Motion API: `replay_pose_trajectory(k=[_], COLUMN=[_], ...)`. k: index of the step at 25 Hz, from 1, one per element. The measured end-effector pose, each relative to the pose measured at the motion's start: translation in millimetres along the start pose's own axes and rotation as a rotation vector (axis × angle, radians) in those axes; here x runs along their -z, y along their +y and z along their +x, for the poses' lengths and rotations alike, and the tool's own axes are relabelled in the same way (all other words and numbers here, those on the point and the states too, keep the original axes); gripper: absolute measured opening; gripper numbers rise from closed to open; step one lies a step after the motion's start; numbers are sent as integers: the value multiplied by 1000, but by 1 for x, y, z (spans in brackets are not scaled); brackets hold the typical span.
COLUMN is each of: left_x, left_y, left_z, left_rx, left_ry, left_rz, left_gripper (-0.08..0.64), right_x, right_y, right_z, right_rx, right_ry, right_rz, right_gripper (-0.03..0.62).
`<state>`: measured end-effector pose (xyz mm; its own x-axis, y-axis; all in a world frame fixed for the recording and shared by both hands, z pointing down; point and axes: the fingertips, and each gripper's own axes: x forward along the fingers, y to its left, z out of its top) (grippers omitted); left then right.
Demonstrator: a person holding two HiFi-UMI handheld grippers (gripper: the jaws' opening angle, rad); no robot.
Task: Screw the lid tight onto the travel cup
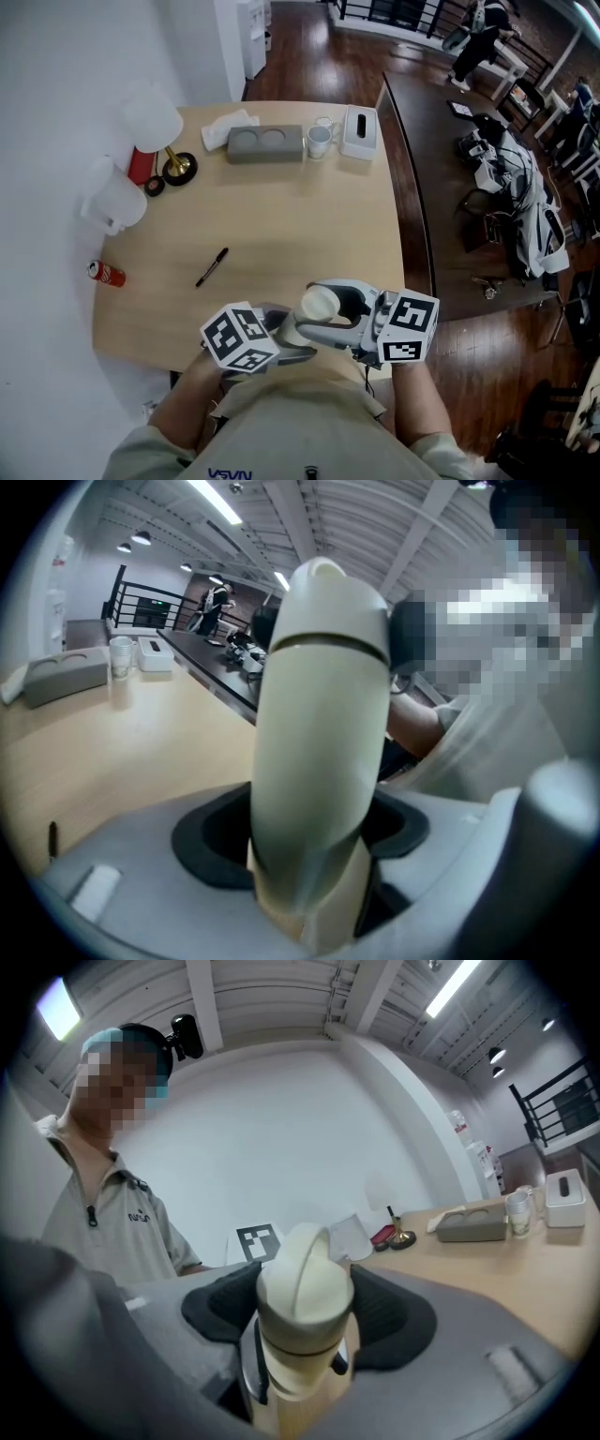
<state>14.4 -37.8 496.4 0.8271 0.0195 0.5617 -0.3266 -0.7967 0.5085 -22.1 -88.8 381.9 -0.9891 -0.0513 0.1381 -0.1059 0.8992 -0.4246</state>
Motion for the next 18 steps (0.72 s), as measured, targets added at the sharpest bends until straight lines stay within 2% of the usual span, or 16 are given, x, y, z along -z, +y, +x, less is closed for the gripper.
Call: replay_pose_trajectory(k=[3,8,10,13,16,18], left_x=[-6,-15,-14,-12,-6,-3], left_y=[16,49,62,81,90,88], left_z=[-1,-5,-8,-11,-8,-3], left_rx=[-121,-438,-578,-745,-815,-785], left_ry=[-45,-90,-91,-59,-20,-15], left_rz=[-2,64,94,159,212,200], left_gripper=[330,327,327,325,324,322], right_x=[-1,-4,-3,6,19,23], right_y=[-15,-40,-52,-73,-85,-86], right_z=[-2,-6,-9,-14,-18,-20], right_rx=[96,270,357,484,568,581], right_ry=[-33,-102,-139,-213,-257,-261], right_rz=[40,109,174,337,454,471], right_gripper=[296,296,296,296,296,296])
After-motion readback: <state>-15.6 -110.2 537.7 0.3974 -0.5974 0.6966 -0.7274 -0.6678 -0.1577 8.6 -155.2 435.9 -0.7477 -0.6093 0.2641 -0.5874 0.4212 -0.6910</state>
